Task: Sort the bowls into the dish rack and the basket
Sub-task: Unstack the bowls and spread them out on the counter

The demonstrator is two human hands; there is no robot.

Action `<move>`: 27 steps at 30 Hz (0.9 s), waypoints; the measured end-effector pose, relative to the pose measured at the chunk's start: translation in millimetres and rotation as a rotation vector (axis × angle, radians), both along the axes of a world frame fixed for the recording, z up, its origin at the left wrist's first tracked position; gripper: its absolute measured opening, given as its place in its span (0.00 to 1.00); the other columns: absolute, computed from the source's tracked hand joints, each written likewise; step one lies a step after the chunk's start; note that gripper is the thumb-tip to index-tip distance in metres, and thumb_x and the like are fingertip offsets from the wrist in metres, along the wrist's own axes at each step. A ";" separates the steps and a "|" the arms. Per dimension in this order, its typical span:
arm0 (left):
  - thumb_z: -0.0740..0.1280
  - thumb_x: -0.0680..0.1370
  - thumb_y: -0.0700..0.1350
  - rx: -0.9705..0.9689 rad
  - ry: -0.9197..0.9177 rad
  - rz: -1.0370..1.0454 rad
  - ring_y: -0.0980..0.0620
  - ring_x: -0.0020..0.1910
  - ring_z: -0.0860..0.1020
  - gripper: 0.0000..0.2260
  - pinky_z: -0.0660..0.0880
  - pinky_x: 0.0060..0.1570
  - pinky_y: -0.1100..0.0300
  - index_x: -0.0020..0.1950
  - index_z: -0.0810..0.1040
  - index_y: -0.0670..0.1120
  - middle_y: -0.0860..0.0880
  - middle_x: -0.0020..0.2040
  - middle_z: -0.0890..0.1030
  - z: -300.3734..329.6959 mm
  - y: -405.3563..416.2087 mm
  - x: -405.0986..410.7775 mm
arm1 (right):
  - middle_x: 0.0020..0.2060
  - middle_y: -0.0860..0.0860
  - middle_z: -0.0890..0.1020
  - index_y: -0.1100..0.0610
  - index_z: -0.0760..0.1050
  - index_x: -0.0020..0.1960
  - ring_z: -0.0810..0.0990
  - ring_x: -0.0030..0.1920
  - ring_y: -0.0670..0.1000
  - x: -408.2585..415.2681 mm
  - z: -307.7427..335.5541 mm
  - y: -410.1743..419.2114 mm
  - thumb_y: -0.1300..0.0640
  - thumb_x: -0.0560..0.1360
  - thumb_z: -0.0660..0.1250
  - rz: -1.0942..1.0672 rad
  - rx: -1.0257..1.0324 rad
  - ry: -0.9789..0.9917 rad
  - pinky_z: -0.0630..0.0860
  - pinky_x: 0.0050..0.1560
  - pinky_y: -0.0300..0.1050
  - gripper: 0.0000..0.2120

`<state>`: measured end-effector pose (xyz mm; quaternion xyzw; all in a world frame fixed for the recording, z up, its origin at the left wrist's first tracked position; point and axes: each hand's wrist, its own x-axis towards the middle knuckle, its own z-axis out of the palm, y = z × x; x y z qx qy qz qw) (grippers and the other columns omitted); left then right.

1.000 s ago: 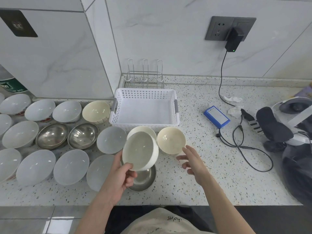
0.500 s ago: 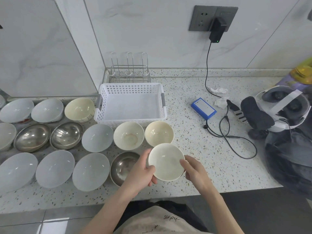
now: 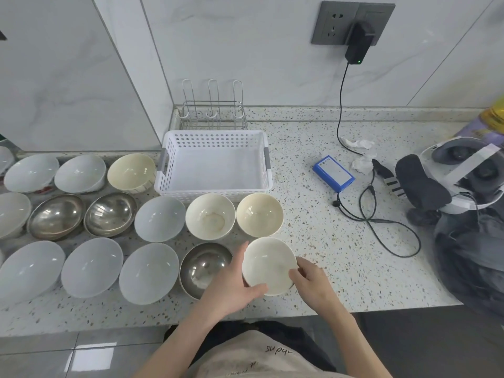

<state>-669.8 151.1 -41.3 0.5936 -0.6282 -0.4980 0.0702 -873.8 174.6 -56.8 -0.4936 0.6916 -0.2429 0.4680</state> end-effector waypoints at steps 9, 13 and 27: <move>0.73 0.64 0.59 -0.114 -0.153 -0.076 0.54 0.41 0.76 0.45 0.73 0.39 0.58 0.67 0.43 0.71 0.62 0.40 0.73 2.2 0.0 -0.1 | 0.22 0.39 0.73 0.46 0.76 0.46 0.68 0.25 0.42 5.6 -6.9 0.6 0.60 0.76 0.59 0.013 0.035 -0.005 0.64 0.25 0.32 0.11; 0.73 0.66 0.59 -0.122 -0.190 -0.081 0.52 0.44 0.76 0.44 0.71 0.40 0.58 0.69 0.44 0.69 0.60 0.43 0.73 3.2 -1.4 -1.0 | 0.21 0.39 0.71 0.47 0.76 0.45 0.66 0.24 0.42 6.6 -7.6 -0.4 0.60 0.76 0.59 0.013 0.039 -0.005 0.63 0.25 0.32 0.10; 0.72 0.67 0.63 -0.100 -0.337 -0.108 0.49 0.52 0.79 0.48 0.69 0.41 0.59 0.74 0.41 0.64 0.55 0.49 0.75 4.0 -2.9 -2.5 | 0.19 0.40 0.71 0.49 0.74 0.59 0.68 0.23 0.41 0.7 -7.2 -8.3 0.58 0.76 0.61 0.088 0.119 0.032 0.63 0.23 0.31 0.14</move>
